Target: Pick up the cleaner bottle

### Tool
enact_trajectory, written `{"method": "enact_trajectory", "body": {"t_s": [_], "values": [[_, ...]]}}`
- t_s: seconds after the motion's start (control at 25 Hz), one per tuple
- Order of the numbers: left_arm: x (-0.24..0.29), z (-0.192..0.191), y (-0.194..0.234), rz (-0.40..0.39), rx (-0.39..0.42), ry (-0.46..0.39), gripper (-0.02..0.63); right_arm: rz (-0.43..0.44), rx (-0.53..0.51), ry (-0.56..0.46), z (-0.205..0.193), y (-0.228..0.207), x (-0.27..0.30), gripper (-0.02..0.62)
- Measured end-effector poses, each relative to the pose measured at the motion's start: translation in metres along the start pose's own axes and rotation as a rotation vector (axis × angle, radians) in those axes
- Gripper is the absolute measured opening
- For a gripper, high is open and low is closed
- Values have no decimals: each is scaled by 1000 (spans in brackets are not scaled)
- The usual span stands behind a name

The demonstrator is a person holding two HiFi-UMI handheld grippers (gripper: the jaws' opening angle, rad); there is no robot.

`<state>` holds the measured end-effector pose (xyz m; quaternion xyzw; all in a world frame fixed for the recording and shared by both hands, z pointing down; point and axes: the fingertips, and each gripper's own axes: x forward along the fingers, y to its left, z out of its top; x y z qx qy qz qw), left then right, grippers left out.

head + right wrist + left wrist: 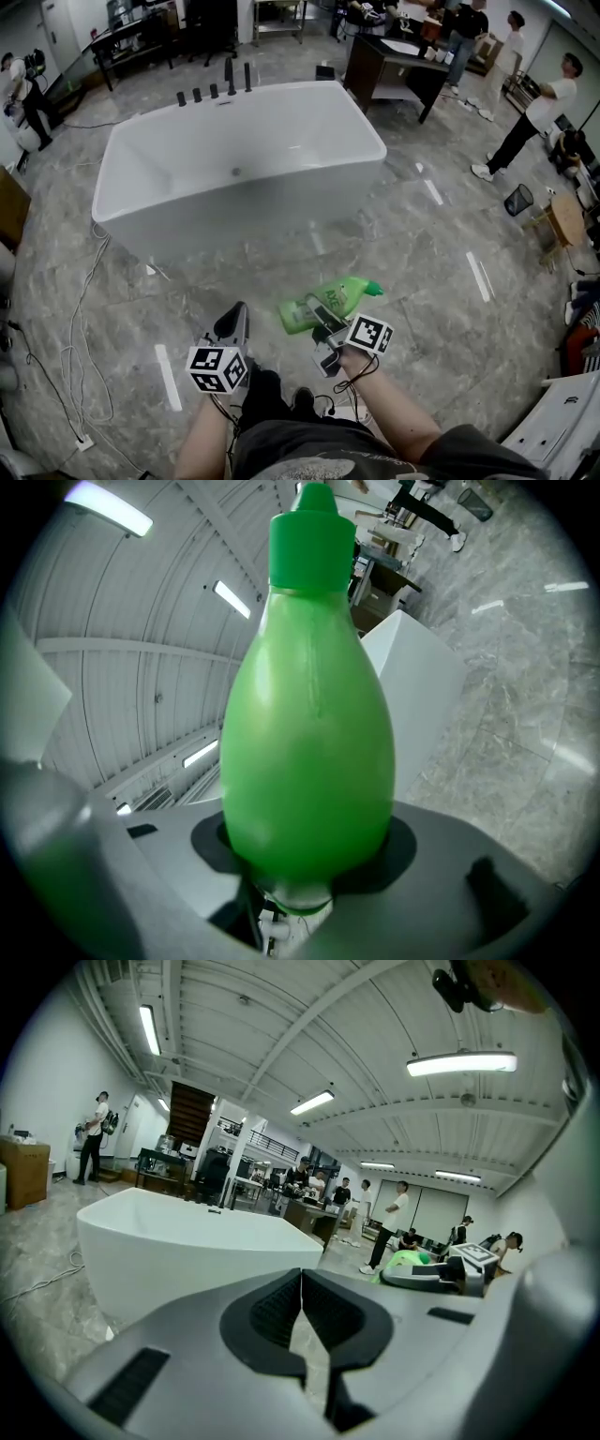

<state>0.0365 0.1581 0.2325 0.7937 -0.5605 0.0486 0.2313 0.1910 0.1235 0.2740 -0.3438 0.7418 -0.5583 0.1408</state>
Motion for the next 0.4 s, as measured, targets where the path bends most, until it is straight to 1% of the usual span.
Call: {"method": "enact_trajectory", "body": {"t_s": [0.08, 0.2, 0.4], "values": [[0, -3, -7, -1, -4, 5, 14, 0, -6, -4, 2, 2, -8, 201], [-4, -5, -19, -8, -4, 7, 14, 0, 24, -31, 2, 3, -22, 201], [-14, -5, -45, -38, 14, -4, 14, -7, 45, -54, -4, 2, -44, 201]]}}
